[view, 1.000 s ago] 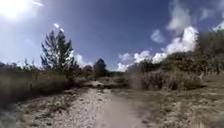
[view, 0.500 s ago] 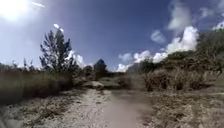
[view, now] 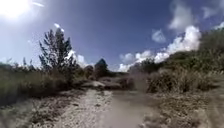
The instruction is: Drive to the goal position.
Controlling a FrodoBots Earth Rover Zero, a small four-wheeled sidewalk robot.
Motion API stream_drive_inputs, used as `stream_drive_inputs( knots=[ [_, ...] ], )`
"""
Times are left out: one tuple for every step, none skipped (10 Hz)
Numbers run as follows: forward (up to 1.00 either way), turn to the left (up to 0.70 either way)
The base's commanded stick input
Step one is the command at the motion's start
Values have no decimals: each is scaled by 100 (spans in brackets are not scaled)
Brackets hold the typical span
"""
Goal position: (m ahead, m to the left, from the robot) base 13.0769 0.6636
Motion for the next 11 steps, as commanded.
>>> stream_drive_inputs(
  knots=[
    [45, 26],
    [45, 27],
    [45, 19],
    [45, 5],
    [45, 0],
    [45, 0],
    [45, 0],
    [45, 0],
    [45, 0],
    [45, 2],
    [45, 21]
  ],
)
